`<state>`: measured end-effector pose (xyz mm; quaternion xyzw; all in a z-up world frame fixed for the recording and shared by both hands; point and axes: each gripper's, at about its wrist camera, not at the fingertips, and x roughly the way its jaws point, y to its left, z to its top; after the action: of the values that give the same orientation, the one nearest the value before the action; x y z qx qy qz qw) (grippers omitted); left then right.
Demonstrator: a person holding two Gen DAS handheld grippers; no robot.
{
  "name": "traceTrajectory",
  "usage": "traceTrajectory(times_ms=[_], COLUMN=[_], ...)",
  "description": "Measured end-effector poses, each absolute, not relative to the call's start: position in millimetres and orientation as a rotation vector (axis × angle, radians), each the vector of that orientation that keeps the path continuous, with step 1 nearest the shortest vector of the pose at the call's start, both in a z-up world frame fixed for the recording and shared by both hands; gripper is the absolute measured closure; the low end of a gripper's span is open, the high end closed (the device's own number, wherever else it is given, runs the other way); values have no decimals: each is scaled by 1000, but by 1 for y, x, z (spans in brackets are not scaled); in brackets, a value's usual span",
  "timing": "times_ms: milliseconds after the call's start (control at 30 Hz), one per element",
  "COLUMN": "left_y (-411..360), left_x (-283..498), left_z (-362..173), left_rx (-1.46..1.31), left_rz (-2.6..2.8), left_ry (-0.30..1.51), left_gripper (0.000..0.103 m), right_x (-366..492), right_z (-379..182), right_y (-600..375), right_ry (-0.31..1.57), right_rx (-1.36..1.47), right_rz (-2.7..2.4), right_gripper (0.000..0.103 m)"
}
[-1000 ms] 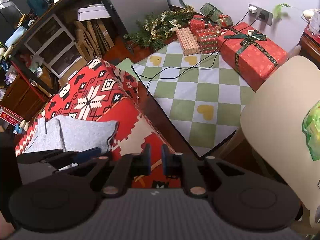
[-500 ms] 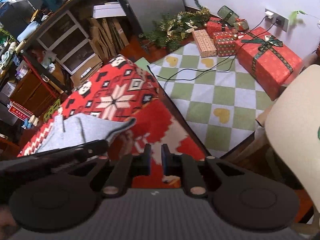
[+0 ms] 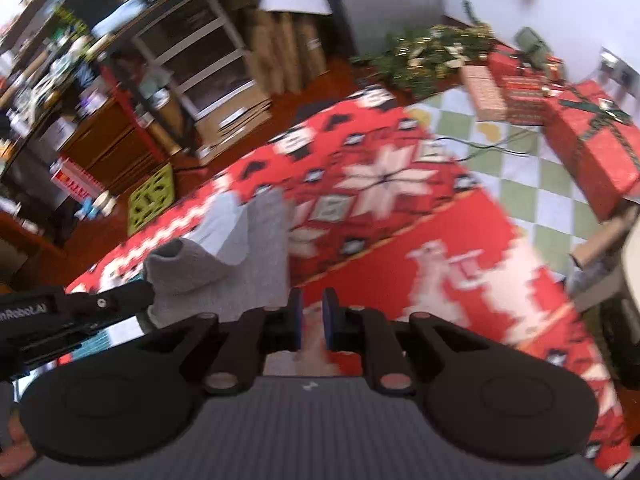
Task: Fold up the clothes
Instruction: 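Lift the hem with both grippers and fold it over toward the collar, then lower the folded shirt onto the mat and open both grippers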
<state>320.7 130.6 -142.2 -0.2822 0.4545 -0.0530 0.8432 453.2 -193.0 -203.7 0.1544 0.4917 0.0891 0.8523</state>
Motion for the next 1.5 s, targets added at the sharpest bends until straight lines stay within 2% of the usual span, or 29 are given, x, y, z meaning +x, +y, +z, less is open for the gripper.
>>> traceTrajectory(times_ms=[400,700,933,1067,1233,1300,1333,1500], left_y=[224,254,263,248,212,198,190,167], left_x=[293,276,279,276,271,271,270,272], left_z=[-188,-218,-216,-212,-210,-211,-212,-216], left_rx=[-814,-953,-931,-825,-516,-377,-308,-60], left_rz=[49,137,98,2,-173,-226,-253,-337], left_ry=[1001,1040,1043,1085,1120,1112,1106,1072], left_gripper=[99,98,95,95,94,87,80,77], right_x=[446,445,437,427,416,415,414,412], right_z=[-209,-218,-222,-222,-227,-229,-230,-230], right_y=[-81,-59,-52,-50,-56,-63,-66,-76], right_ry=[1097,1139,1170,1195,1228,1241,1245,1248], right_rx=[215,146,95,55,26,42,44,47], right_rz=[337,382,433,481,493,478,471,447], right_gripper=[90,89,89,89,89,89,89,89])
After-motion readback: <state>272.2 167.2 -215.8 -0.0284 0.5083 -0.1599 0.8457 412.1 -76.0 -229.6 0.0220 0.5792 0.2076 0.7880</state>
